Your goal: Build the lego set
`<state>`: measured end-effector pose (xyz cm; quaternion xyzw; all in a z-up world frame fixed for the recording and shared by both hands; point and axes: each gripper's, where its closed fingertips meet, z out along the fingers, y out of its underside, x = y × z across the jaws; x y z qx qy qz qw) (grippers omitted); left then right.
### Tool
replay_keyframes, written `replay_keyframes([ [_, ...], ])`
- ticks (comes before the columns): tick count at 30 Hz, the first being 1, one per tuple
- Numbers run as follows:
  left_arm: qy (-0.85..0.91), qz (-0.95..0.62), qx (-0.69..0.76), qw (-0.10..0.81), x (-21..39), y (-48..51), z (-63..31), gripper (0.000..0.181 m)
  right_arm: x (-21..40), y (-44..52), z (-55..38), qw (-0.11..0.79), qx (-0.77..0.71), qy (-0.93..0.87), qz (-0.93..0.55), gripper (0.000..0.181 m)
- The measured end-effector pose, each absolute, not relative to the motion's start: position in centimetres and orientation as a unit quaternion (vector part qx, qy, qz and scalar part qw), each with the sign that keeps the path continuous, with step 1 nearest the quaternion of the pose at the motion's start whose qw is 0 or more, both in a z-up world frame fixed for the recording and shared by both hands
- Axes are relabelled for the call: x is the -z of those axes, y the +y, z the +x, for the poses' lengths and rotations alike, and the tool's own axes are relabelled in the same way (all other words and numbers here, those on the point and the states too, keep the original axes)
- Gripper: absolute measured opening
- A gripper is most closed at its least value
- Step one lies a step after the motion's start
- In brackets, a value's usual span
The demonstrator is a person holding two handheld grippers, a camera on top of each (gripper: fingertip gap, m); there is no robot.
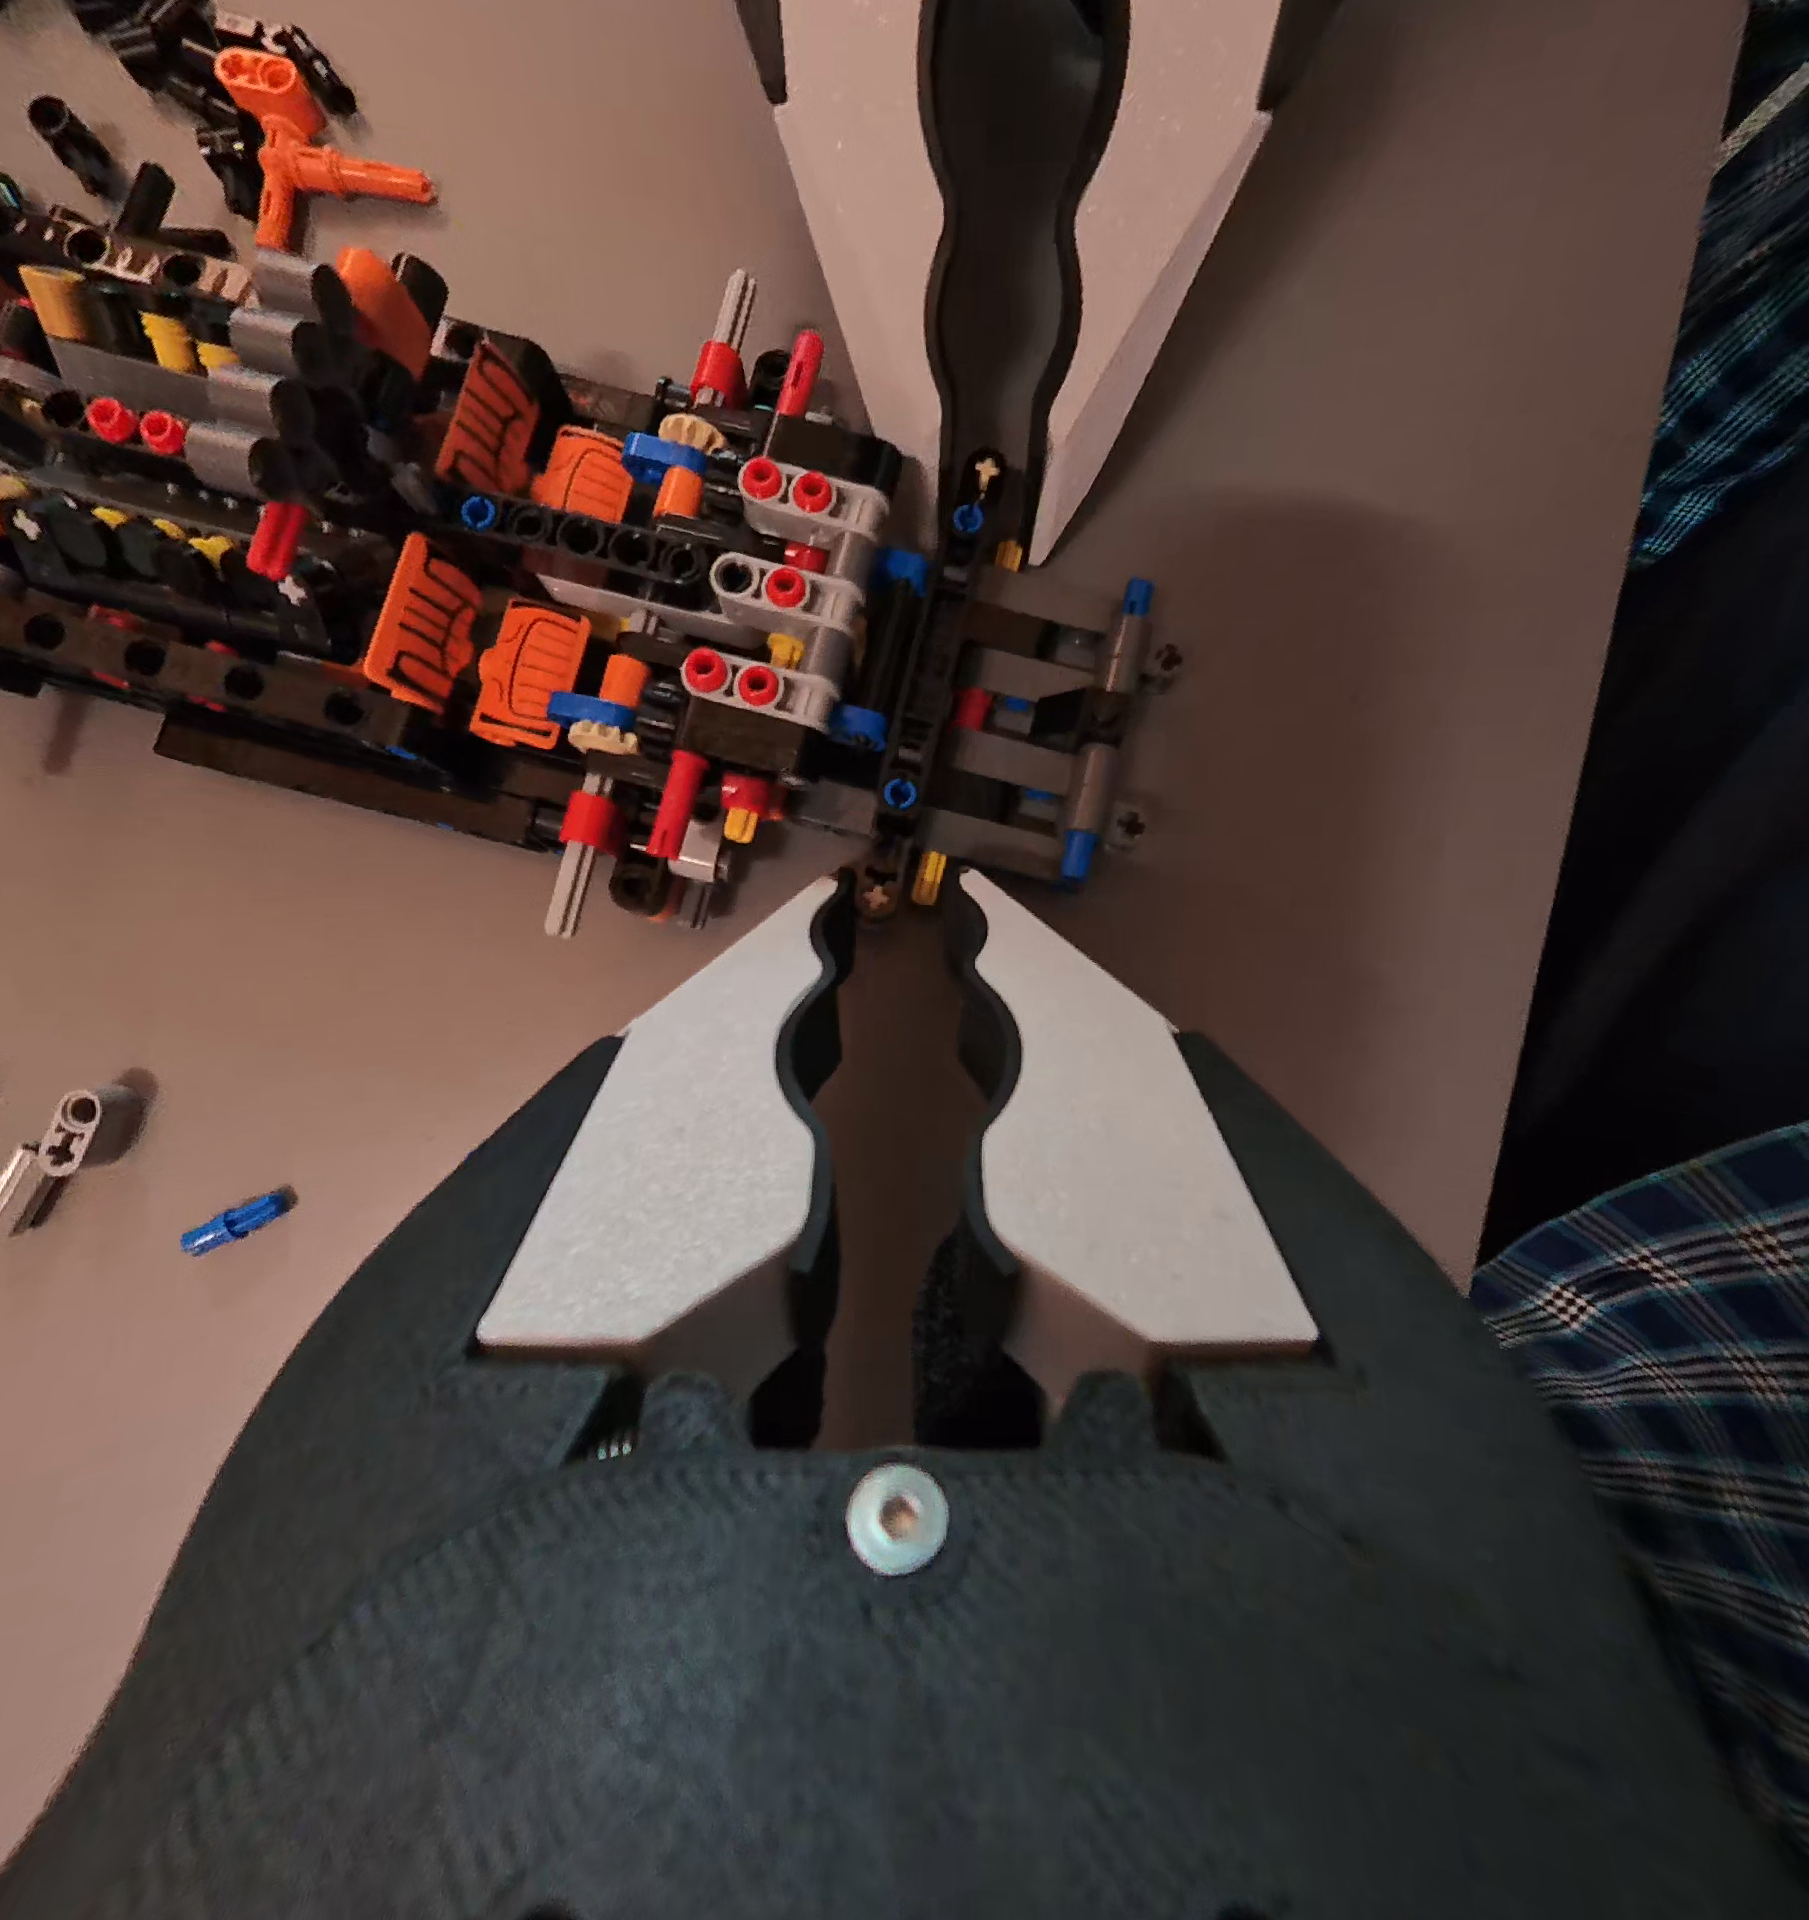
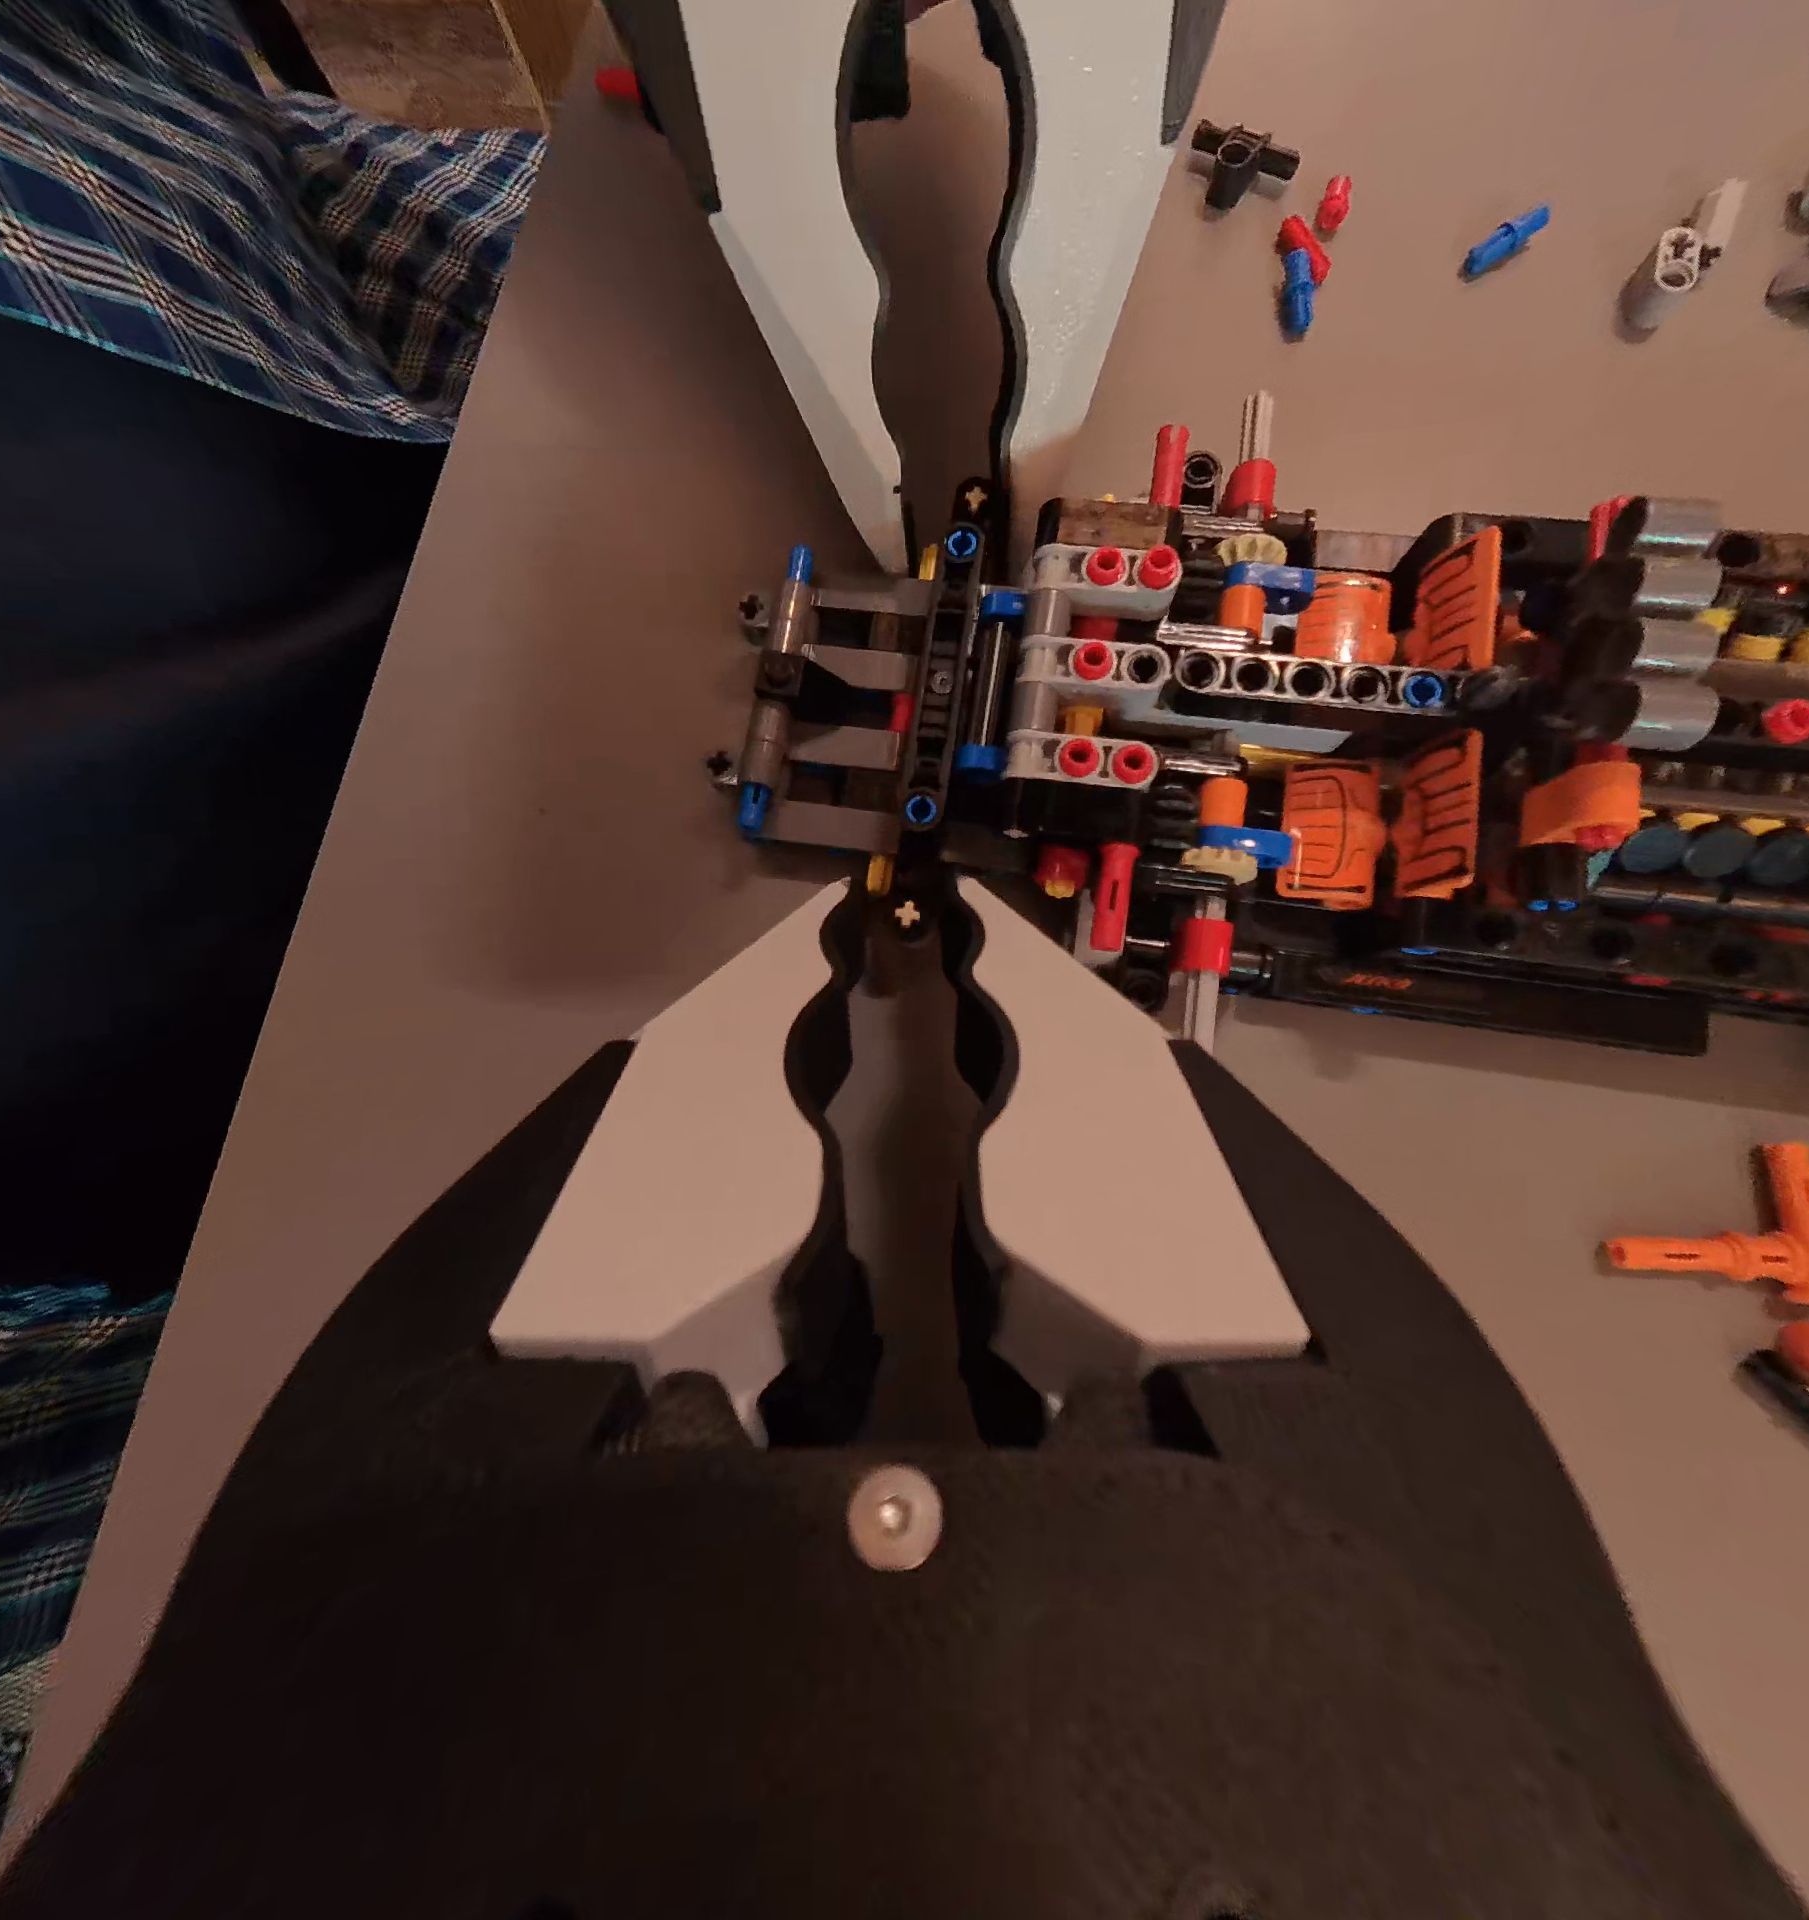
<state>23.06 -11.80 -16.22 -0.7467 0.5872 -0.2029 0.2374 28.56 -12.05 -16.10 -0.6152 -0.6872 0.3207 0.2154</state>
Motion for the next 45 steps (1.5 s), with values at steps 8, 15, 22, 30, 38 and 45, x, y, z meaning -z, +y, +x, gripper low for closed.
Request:
replay_keyframes([
  [8, 0.609, -0.733, 0.191, 0.236, 16.2, -11.8, 23.0, 0.015, 16.1, -11.8, 28.6, 0.197, -0.348, -0.66, -0.637, 0.01],
  [15, 0.602, -0.737, 0.225, 0.207, 16.2, -11.9, 23.1, 0.014, 16.0, -11.6, 28.6, 0.173, -0.377, -0.629, -0.658, 0.01],
  [22, 0.588, -0.744, 0.232, 0.216, 16.2, -11.8, 23.0, 0.015, 15.9, -11.3, 28.8, 0.183, -0.37, -0.63, -0.657, 0.015],
  [30, 0.593, -0.736, 0.214, 0.247, 16.2, -11.6, 22.9, 0.015, 15.9, -11.2, 28.7, 0.21, -0.341, -0.656, -0.64, 0.008],
  [38, 0.592, -0.738, 0.213, 0.246, 16.0, -11.4, 22.9, 0.013, 16.0, -10.8, 28.6, 0.196, -0.358, -0.63, -0.661, 0.007],
  [45, 0.564, -0.749, 0.245, 0.245, 15.6, -11.0, 23.0, 0.014, 15.4, -10.3, 28.6, 0.199, -0.384, -0.605, -0.669, 0.008],
])
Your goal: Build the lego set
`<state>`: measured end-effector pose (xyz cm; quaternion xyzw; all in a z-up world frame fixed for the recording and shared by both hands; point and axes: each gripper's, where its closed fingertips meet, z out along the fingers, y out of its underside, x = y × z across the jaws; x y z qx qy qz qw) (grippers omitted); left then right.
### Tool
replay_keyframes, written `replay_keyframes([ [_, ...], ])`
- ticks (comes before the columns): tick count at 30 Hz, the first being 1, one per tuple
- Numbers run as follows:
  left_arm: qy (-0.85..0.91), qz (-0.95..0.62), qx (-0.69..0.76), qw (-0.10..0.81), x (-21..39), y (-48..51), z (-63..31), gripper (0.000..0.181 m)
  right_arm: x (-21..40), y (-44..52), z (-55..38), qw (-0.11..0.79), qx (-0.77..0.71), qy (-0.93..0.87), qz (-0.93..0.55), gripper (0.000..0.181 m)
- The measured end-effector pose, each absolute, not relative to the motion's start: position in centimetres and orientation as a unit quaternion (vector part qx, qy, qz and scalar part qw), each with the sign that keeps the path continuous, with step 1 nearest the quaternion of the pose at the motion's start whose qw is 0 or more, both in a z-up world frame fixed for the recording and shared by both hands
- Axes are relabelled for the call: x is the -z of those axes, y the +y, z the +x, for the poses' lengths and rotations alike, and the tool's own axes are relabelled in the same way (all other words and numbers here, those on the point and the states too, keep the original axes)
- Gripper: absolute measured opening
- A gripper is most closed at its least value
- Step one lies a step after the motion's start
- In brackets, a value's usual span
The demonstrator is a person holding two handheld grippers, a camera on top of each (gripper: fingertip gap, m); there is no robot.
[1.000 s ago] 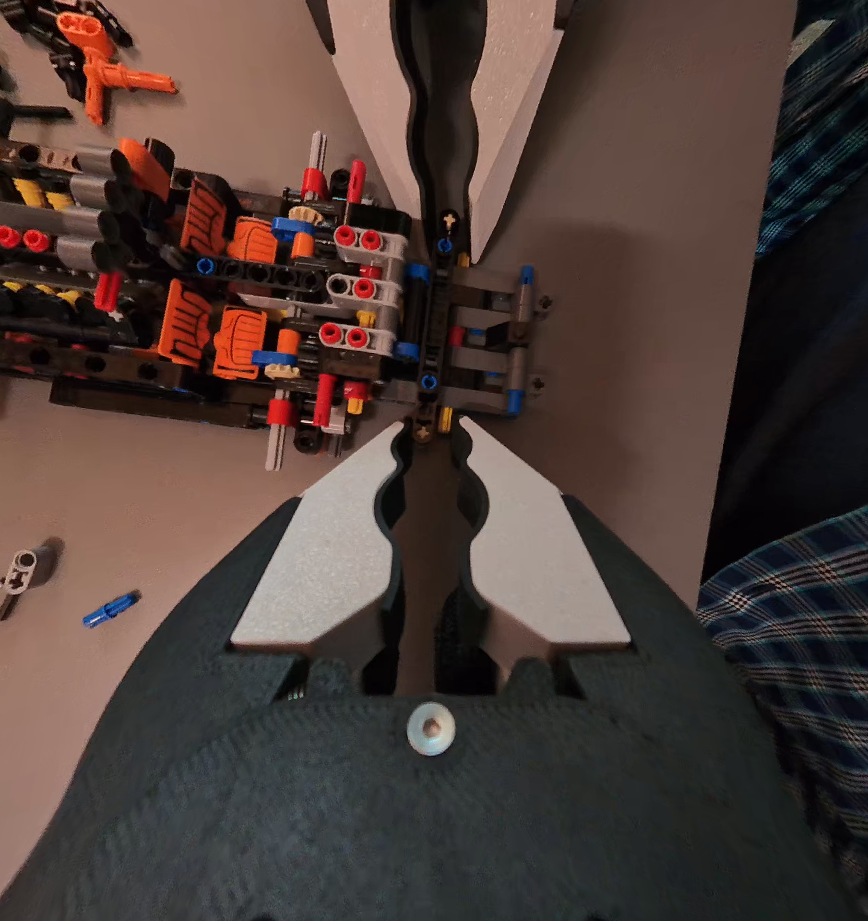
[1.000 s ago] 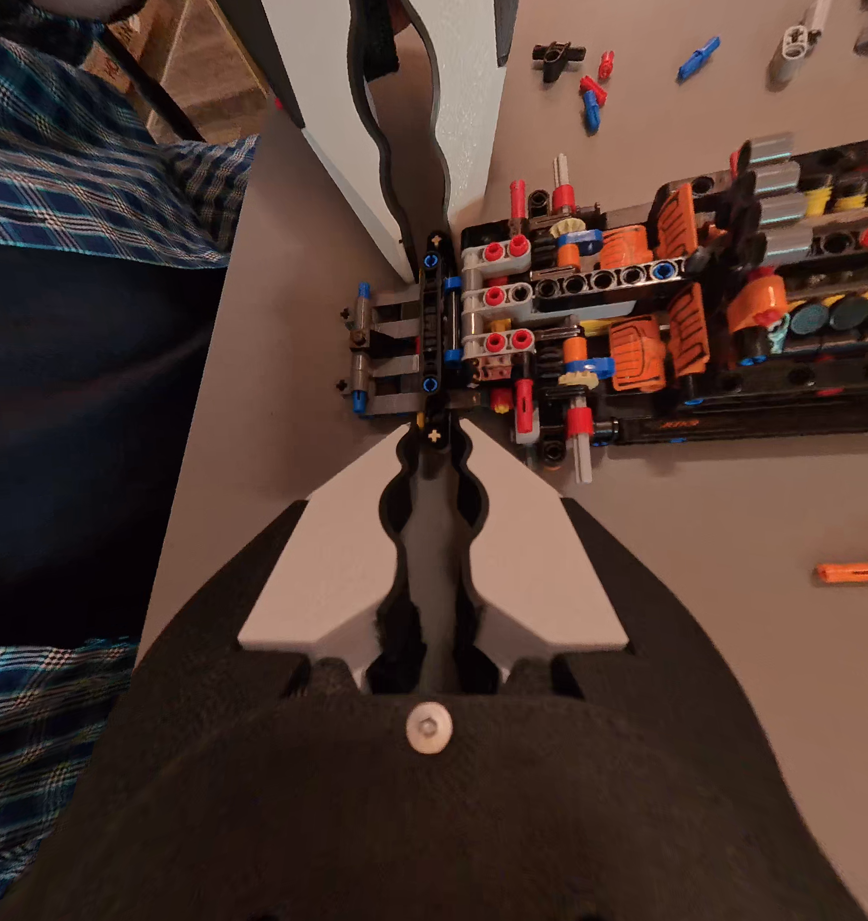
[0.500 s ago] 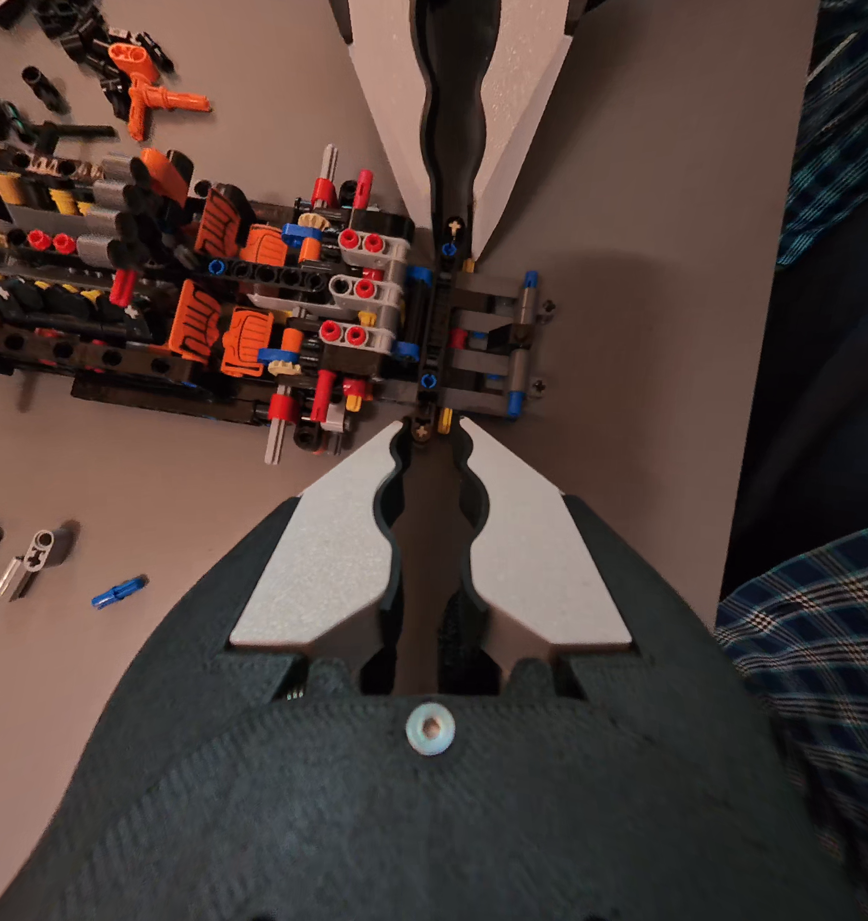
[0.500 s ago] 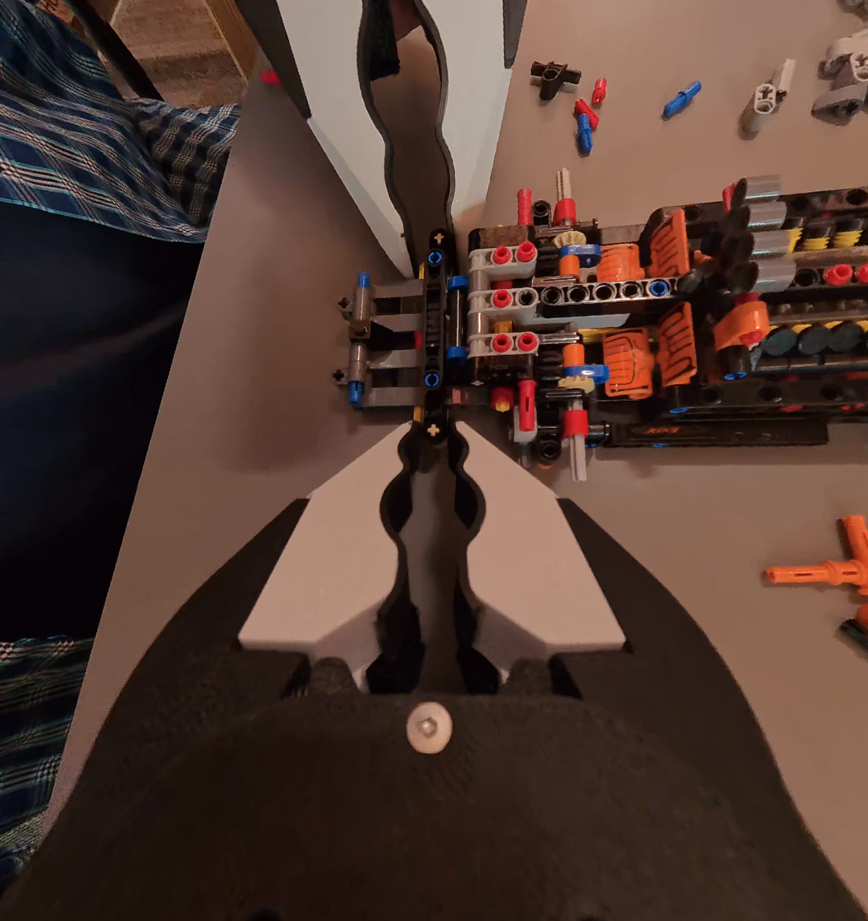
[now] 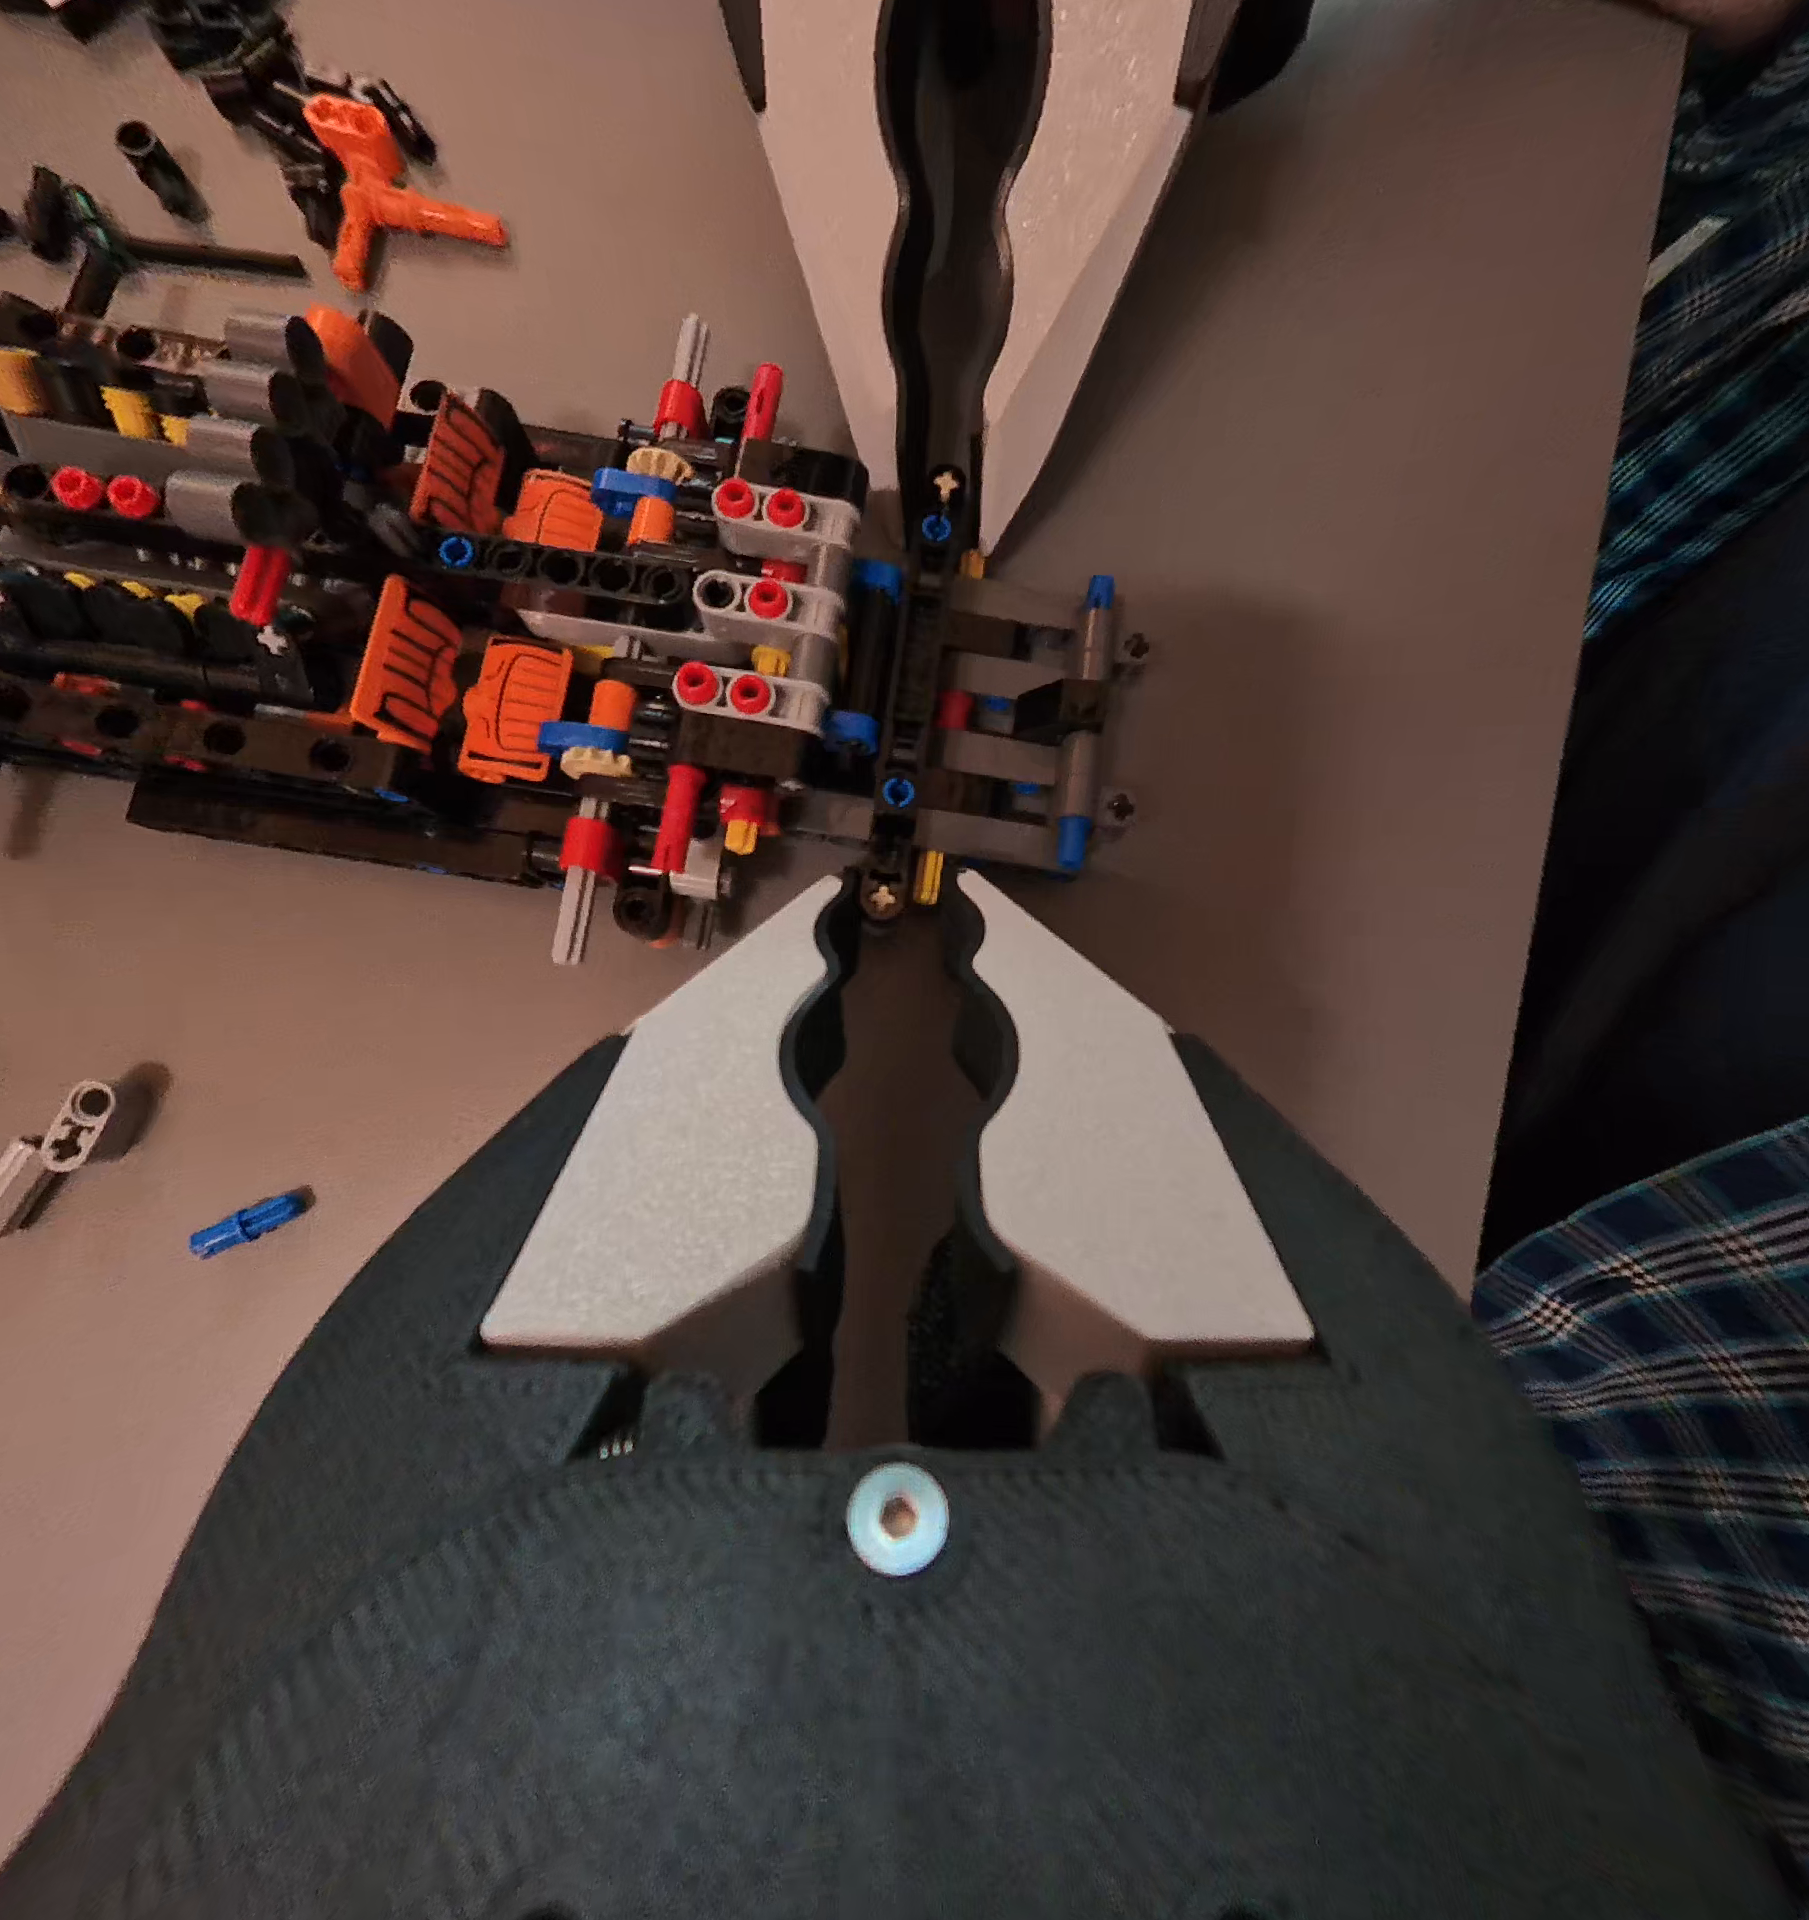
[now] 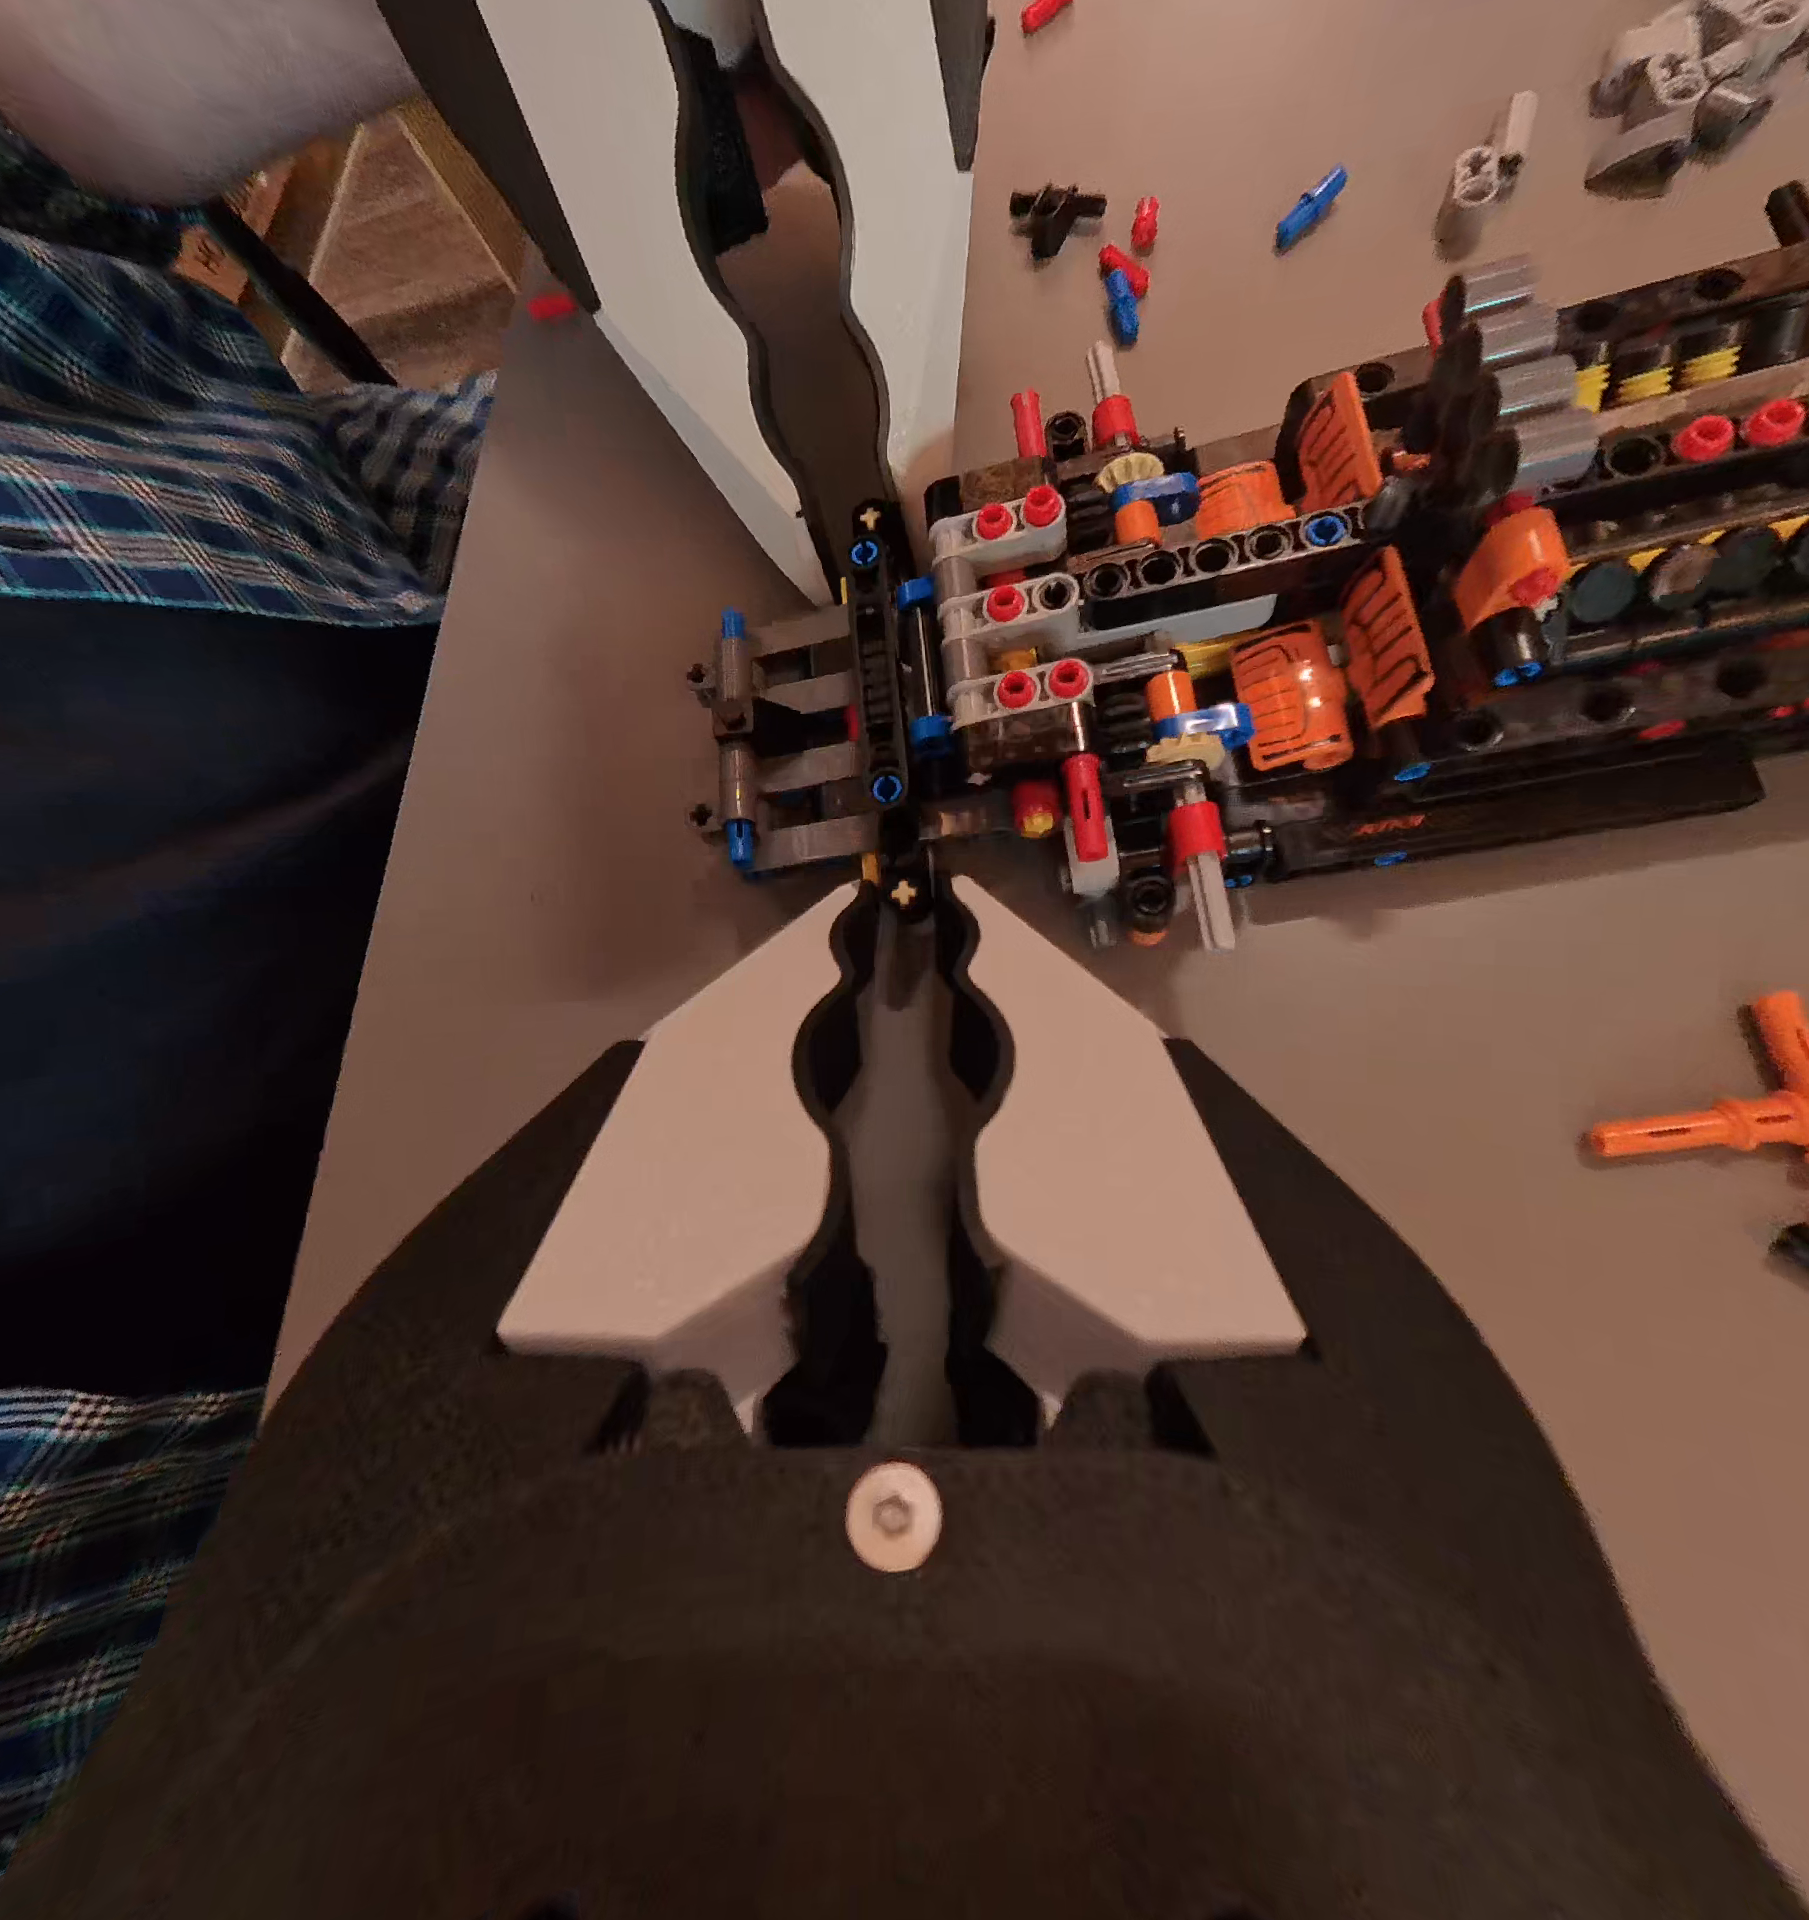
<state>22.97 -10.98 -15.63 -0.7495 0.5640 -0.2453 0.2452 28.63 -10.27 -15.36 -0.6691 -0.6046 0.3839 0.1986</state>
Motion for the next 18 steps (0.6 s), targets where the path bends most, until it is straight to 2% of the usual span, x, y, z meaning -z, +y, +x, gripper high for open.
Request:
replay_keyframes([
  [18, 0.434, -0.734, 0.432, 0.294, 8.7, -8.8, 24.1, 0.014, 8.3, -7.1, 29.4, 0.268, -0.554, -0.446, -0.65, 0.005],
])
